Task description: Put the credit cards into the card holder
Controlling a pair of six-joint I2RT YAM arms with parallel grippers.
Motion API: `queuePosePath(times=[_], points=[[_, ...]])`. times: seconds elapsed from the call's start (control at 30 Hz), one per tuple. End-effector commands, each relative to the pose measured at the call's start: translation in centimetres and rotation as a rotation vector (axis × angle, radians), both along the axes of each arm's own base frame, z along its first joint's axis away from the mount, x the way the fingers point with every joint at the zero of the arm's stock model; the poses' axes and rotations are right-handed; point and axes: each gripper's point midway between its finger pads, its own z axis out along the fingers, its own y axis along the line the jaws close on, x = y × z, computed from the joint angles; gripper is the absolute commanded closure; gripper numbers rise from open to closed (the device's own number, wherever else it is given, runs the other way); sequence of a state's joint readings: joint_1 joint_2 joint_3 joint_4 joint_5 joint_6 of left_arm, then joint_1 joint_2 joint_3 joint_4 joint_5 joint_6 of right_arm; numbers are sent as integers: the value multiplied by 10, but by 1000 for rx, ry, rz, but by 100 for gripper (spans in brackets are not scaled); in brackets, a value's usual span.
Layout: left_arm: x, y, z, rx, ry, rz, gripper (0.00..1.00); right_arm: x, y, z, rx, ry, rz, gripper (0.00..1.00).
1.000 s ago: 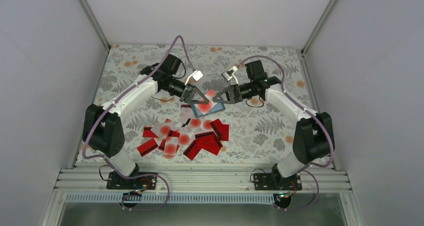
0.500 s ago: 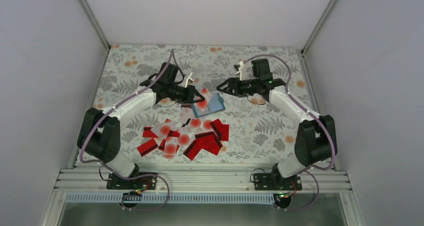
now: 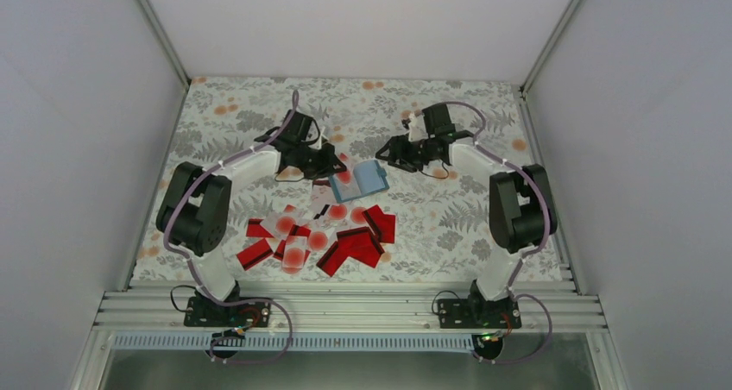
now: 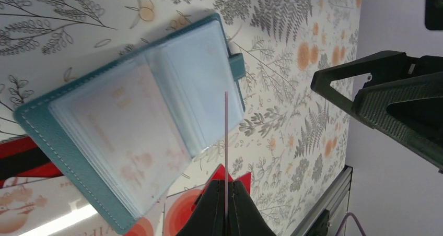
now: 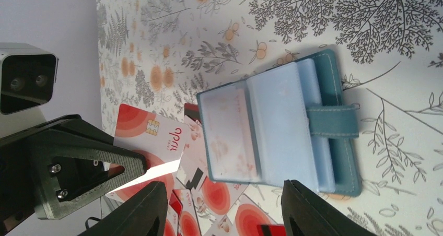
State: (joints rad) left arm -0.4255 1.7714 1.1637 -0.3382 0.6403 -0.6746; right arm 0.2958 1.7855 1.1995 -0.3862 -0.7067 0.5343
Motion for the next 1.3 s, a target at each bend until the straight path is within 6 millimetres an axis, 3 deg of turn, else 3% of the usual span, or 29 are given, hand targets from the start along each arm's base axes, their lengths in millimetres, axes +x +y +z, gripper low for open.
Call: queuePosePath(times=[0.0,0.2,0.6,1.27], points=[[9,-3,-3,-25,17,6,98,22,8,12,26,-46,12,44],[15,-4,-13,-18,42,16,98,28,13,-8,31,1,30,45],[13,-13,-39,-43,115,6,98,18,13,-47,17,84,64,49],[11,-23,-61,-53,177,-16,98,12,14,-76,15,139,85,55]])
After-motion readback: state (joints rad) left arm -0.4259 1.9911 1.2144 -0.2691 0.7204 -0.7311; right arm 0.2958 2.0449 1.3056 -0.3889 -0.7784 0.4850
